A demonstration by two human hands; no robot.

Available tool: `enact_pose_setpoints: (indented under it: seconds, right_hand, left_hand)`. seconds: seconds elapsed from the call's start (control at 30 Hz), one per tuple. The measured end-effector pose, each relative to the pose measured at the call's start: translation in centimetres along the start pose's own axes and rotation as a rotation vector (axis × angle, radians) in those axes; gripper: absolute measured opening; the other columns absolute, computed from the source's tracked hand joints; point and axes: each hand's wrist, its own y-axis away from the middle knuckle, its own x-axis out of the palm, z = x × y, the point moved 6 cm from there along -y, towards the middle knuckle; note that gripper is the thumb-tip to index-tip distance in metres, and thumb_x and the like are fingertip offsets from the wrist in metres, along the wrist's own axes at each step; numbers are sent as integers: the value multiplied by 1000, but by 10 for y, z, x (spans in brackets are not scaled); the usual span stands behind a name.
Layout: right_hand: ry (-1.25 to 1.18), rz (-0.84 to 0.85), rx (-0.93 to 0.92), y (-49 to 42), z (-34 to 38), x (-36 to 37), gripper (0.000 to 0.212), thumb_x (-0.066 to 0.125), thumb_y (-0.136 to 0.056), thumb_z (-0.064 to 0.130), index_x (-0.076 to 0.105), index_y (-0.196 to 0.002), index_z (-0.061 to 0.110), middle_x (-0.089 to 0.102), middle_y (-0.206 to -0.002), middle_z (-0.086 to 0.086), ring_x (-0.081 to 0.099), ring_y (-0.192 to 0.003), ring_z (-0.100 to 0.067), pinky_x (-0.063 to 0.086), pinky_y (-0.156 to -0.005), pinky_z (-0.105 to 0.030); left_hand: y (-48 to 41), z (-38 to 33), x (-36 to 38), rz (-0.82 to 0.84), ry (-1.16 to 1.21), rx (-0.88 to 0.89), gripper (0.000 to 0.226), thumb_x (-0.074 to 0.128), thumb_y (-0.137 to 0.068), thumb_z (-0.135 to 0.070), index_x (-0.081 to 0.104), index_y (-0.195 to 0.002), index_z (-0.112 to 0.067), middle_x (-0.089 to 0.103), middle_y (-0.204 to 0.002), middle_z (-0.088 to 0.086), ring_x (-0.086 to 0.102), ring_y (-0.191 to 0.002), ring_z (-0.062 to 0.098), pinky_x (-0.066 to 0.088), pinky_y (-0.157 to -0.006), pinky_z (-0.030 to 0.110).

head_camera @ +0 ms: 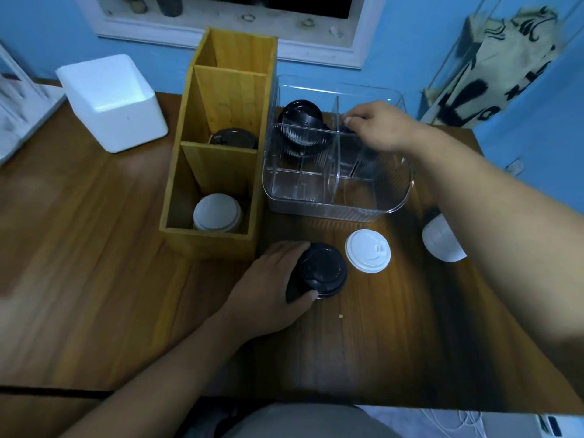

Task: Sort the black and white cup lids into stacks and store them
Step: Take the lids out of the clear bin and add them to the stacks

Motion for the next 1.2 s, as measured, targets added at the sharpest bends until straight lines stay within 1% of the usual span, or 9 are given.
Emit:
enact_pose_setpoints:
  seconds: [0.2, 0.37, 0.5, 0.6, 0.7, 0.87, 0.97, 1.07, 1.2]
  right_hand:
    - [88, 53, 141, -26, -5, 2, 47, 64, -92, 41, 65, -129, 12, 62, -134, -14, 57, -122, -34, 47, -101, -37]
    - [218, 182, 186, -41, -9, -2, 57, 83, -77, 41, 69, -125, 13, 67, -125, -9, 62, -112, -32, 51, -100, -43]
    - [321, 225, 188, -47, -13, -2, 67, 89, -71, 44, 69, -124, 9, 67, -122, -11, 61, -111, -35, 50, -95, -41]
    - [316, 135, 144, -47, -13, -7, 58, 84, -75, 41, 69, -123, 11, 68, -117, -15, 61, -108, -38, 53, -93, -43]
    - [323, -58, 69, -35, -4, -23, 58, 80, -76, 39, 65, -126, 13, 64, -123, -18, 58, -113, -41, 51, -91, -42]
    - [156, -305, -111, 13, 14, -46, 71, 78, -76, 40, 53, -139, 21, 51, -132, -12, 55, -117, -39, 45, -99, -43]
    - [-19, -364, -244, 70, 25, -43, 70, 78, -77, 39, 54, -141, 24, 52, -132, -7, 53, -122, -26, 41, -107, -34]
    - [-187, -287, -345, 134, 23, -3, 76, 80, -75, 41, 54, -144, 23, 54, -135, -2, 51, -128, -17, 39, -111, -32]
    - [-319, -92, -311, 203, -8, 70, 85, 89, -69, 34, 51, -145, 28, 54, -138, 11, 47, -131, -11, 39, -111, -36]
  left_hand:
    - [0, -2, -2, 9, -3, 3, 80, 67, -91, -53, 33, -156, -22, 39, -157, -6, 17, -137, -11, 7, -105, 0]
    - [1, -2, -3, 8, -5, -7, 80, 67, -91, -53, 34, -156, -21, 40, -156, -6, 26, -145, 3, 8, -107, 3]
    - [1, -3, -4, 5, -2, -7, 80, 67, -91, -51, 33, -156, -21, 40, -156, -5, 26, -145, 4, 6, -105, 2]
    - [1, -3, -5, 3, -1, -3, 80, 67, -90, -52, 34, -156, -20, 41, -156, -5, 27, -145, 4, 7, -105, 2]
    - [1, -3, -5, 1, 5, 0, 78, 67, -90, -52, 36, -154, -19, 43, -154, -4, 28, -143, 4, 7, -106, 1]
    - [1, -2, -3, -10, 7, 13, 78, 65, -91, -53, 36, -155, -19, 43, -155, -4, 28, -145, 4, 7, -108, 3]
    - [1, -1, -2, -18, 3, 18, 78, 65, -91, -54, 36, -155, -20, 43, -155, -5, 27, -145, 4, 9, -110, 6]
    - [0, 0, 0, -17, -9, 34, 78, 65, -90, -56, 37, -154, -21, 44, -154, -6, 29, -145, 4, 15, -112, 10]
    - [0, 0, 0, -9, 7, 57, 78, 69, -87, -56, 41, -151, -21, 48, -150, -6, 30, -140, -2, 17, -112, 10]
